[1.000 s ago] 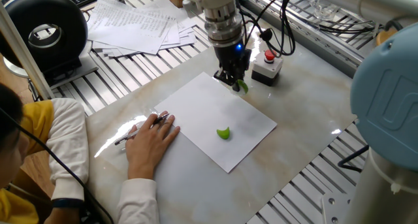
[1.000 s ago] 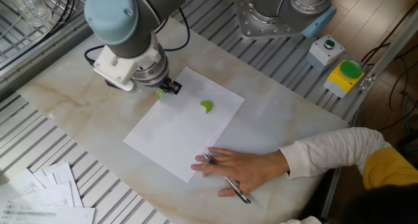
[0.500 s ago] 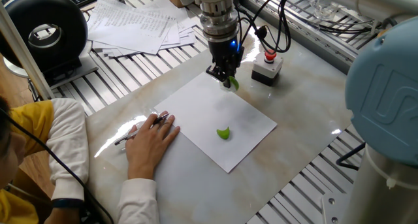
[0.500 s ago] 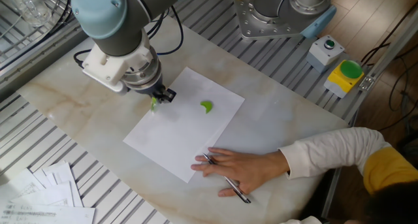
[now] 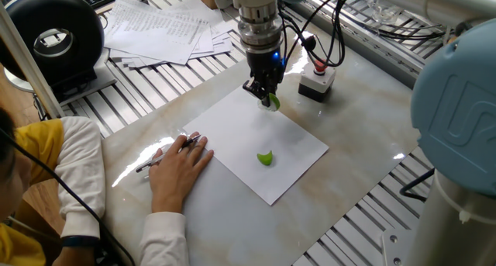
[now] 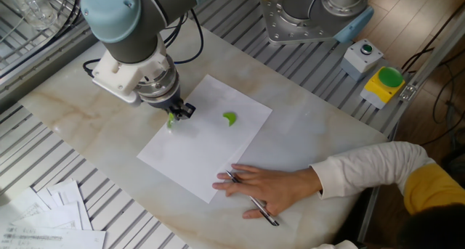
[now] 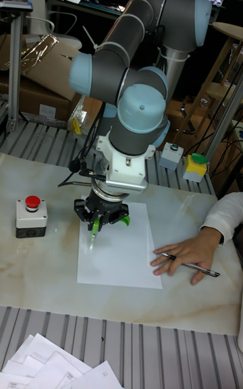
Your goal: Use the correction tape on paper
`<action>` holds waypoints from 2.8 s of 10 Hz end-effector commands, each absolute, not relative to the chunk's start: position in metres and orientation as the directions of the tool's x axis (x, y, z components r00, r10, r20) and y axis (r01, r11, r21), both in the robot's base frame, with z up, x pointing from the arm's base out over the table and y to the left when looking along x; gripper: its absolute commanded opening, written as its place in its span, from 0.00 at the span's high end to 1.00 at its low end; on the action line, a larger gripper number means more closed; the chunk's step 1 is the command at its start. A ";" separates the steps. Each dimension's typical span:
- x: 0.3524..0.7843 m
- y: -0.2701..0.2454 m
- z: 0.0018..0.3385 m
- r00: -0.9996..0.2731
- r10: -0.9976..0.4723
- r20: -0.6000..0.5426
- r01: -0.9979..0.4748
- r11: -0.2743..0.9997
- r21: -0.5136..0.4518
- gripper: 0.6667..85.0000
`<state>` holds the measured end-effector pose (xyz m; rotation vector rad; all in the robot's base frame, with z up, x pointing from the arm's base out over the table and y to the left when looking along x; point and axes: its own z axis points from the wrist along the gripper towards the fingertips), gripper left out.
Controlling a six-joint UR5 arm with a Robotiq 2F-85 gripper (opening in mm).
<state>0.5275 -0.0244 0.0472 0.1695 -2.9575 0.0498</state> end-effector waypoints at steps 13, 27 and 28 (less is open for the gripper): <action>0.517 -0.023 0.038 -0.979 -0.103 0.178 -0.103 0.995 0.011 1.00; 0.497 -0.029 0.040 -0.965 -0.097 0.244 -0.100 0.995 0.000 1.00; 0.496 -0.028 0.040 -0.964 -0.094 0.248 -0.097 0.995 0.001 1.00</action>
